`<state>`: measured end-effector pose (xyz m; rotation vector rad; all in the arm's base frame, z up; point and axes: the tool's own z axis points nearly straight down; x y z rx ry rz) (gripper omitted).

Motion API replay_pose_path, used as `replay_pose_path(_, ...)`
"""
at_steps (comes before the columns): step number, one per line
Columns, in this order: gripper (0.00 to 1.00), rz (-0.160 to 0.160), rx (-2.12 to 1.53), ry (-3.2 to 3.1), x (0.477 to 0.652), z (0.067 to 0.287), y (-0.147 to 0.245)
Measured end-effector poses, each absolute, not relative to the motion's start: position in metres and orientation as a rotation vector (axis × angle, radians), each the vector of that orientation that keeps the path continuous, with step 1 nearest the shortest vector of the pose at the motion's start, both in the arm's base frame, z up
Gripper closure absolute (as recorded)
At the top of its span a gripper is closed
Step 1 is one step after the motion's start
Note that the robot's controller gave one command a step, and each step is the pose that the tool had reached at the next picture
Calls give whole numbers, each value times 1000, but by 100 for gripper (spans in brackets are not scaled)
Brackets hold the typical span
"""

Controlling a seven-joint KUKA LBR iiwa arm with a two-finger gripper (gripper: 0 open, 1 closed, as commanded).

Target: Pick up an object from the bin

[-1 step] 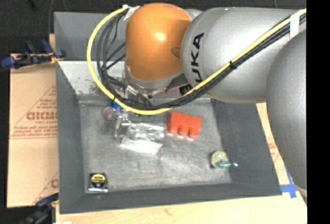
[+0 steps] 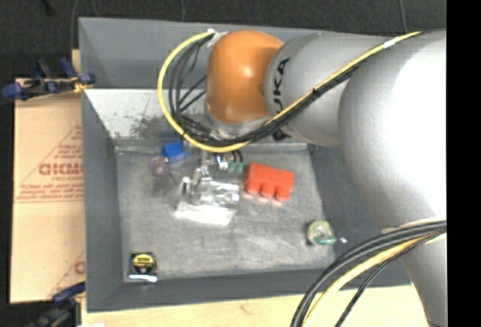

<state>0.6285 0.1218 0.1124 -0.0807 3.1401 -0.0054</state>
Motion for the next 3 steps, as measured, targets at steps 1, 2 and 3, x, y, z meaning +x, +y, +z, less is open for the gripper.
replay_pose_path(1, 0, 6, 247, 3114, 648, 98, 141)
replay_pose_path(2, 0, 3, -110, 3112, 653, 95, 151)
replay_pose_path(3, 100, 10, -106, 3109, 654, 99, 153)
